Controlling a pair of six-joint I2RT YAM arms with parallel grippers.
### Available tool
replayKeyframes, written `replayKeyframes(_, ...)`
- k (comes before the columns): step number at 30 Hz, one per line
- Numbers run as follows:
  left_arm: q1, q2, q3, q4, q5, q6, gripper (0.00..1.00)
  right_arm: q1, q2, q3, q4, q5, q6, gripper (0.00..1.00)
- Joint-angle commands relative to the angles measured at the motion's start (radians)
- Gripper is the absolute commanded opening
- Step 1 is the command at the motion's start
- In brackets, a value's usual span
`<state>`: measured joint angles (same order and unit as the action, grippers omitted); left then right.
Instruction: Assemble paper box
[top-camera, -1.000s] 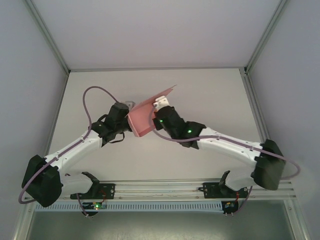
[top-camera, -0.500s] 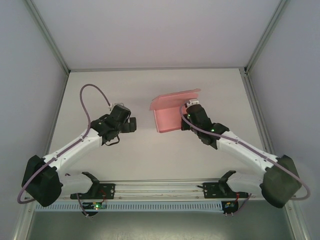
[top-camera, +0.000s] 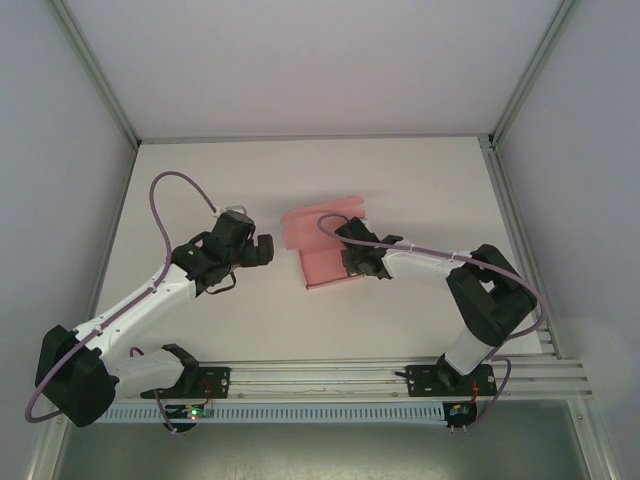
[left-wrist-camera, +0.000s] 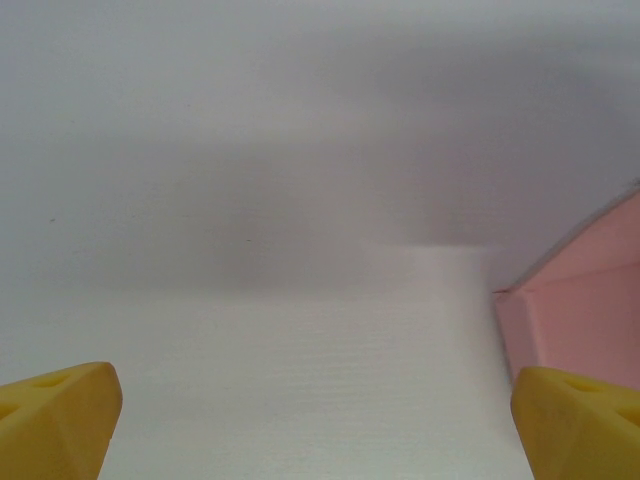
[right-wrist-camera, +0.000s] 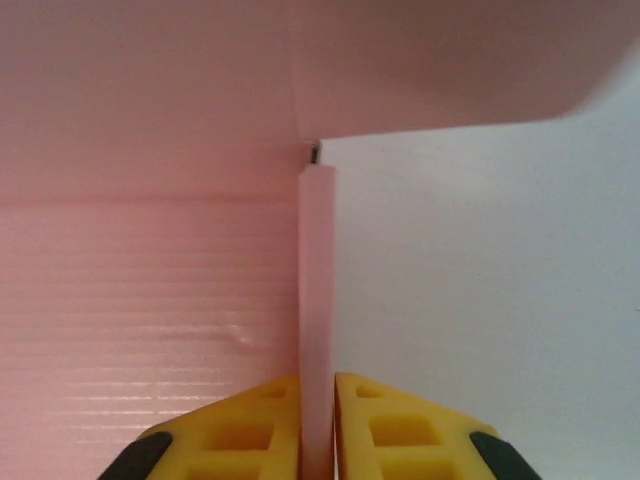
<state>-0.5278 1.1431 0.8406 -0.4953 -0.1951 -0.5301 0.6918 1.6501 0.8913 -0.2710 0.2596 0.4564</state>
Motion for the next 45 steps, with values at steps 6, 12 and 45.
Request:
replayKeyframes(6,0.010,-0.016,-0.026,0.166,0.195,0.160,1.00,0.015,-0.088,0.004,-0.050,0.044,0.058,0.45)
replayKeyframes(12,0.010,0.022,-0.011,0.202,0.194,0.179,1.00,-0.013,-0.170,-0.026,-0.037,-0.001,0.012,0.57)
replayKeyframes(45,0.075,0.461,0.297,0.093,0.443,0.467,0.38,-0.438,0.254,0.599,-0.462,-0.937,-1.122,0.68)
